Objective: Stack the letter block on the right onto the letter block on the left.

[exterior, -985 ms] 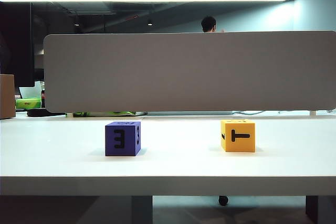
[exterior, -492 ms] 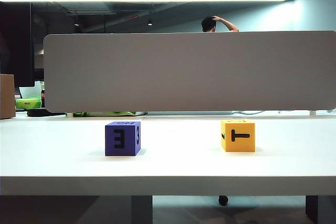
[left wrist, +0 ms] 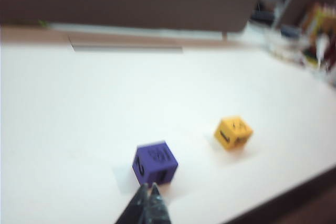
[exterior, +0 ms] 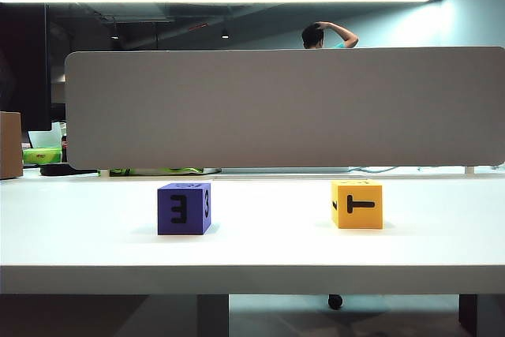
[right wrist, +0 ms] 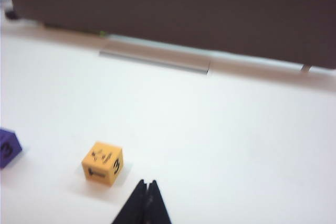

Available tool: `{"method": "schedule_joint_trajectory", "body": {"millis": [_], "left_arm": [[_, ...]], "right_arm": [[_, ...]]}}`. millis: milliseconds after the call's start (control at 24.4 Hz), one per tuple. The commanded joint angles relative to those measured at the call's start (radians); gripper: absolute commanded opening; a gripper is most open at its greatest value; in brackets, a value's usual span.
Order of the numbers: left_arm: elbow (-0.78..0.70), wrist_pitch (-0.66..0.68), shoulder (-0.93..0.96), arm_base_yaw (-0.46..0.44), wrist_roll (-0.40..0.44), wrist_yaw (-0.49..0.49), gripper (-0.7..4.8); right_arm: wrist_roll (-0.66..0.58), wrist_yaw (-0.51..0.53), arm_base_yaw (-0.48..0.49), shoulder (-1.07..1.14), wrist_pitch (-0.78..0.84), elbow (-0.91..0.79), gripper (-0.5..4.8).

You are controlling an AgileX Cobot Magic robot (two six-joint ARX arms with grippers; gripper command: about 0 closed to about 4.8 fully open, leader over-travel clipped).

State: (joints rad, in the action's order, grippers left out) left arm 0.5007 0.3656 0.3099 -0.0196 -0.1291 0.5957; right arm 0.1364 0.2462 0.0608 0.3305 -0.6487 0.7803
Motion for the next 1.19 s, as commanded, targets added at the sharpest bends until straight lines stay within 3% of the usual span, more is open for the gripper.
{"method": "schedule_joint_trajectory", "body": {"millis": [41,123,205,246,369,574,985,1190], "left_arm": [[0.043,0.000,0.161,0.006,0.075,0.105,-0.06],[0.059,-0.001,0.229,0.013,0.078,0.105,-0.06],[0.061,-0.001,0.263,0.014,0.077,0.105,-0.06],[0.061,0.000,0.268,0.013,0.076,0.105,-0.06],[0.066,0.016,0.254,0.013,0.057,0.142,-0.06],[0.071,0.038,0.209,0.013,0.039,0.225,-0.06],[0.071,0.084,0.182,0.014,0.047,0.232,-0.06],[0.071,0.084,0.182,0.014,0.047,0.232,-0.06]], "right_arm": [[0.009,0.082,-0.021,0.275,-0.043,0.142,-0.05],[-0.069,0.112,-0.090,0.525,-0.082,0.283,0.38],[-0.139,0.048,-0.200,0.776,-0.124,0.449,1.57],[-0.171,-0.005,-0.252,0.932,-0.143,0.559,2.46],[-0.171,-0.128,-0.343,1.293,-0.269,0.846,4.02],[-0.175,-0.181,-0.398,1.658,-0.461,1.117,4.46],[-0.303,-0.273,-0.438,1.778,-0.538,1.130,4.46],[-0.400,-0.269,-0.438,1.780,-0.570,1.129,4.46]]}}
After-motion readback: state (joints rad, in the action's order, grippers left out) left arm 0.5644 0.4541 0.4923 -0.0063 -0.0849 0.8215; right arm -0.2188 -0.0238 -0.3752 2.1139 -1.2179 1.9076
